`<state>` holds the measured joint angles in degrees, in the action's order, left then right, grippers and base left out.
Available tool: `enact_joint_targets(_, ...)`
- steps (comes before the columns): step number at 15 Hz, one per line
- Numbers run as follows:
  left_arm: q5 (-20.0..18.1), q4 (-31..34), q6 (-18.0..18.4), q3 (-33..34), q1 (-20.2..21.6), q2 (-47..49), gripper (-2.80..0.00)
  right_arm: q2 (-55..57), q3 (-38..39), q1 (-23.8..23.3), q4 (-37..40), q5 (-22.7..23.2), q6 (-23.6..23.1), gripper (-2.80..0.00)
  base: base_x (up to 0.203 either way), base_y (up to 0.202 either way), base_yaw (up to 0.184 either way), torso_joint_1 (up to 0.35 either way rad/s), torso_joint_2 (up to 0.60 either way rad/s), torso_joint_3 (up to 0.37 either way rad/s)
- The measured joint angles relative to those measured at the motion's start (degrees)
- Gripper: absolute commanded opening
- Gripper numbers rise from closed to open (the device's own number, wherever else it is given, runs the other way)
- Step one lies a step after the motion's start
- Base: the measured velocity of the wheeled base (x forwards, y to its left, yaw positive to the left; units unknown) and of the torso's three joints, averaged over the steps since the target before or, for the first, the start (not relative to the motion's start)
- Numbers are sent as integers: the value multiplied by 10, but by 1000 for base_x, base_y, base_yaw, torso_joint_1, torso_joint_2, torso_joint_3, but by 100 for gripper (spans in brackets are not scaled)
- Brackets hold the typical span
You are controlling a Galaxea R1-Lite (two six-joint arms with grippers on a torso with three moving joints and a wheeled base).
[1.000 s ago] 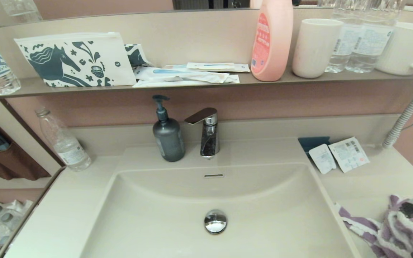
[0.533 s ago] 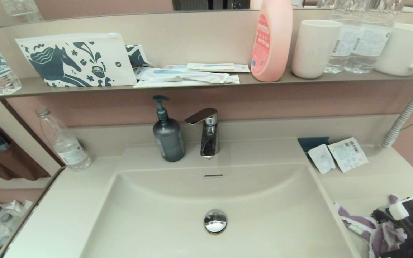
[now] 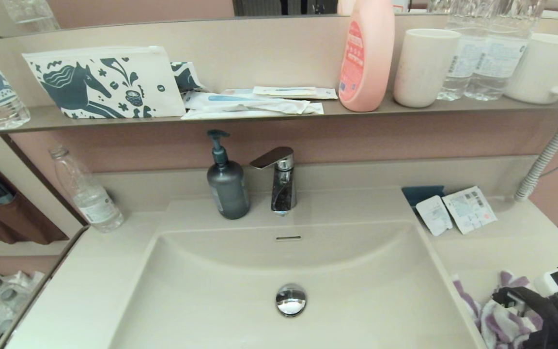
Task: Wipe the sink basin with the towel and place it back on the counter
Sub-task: Wipe the sink
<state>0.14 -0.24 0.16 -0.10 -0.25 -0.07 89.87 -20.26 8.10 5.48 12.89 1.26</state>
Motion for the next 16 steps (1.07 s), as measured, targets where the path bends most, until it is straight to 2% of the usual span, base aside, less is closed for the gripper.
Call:
enact_joint_targets(3, 0, 0, 0, 0, 0, 0, -280, 25, 1, -6, -14, 13, -5, -280, 0, 0, 0, 0, 0, 0)
enact_joint_targets(7, 0, 0, 0, 0, 0, 0, -280, 69, -8, -33, -99, 29, -4, -280, 0, 0, 0, 0, 0, 0)
enact_joint_targets(13, 0, 0, 0, 0, 0, 0, -280, 136, -96, -78, -119, 35, -10, -280, 0, 0, 0, 0, 0, 0)
enact_joint_targets(16, 0, 0, 0, 0, 0, 0, -280, 162, -141, -113, -123, 34, -35, -280, 0, 0, 0, 0, 0, 0)
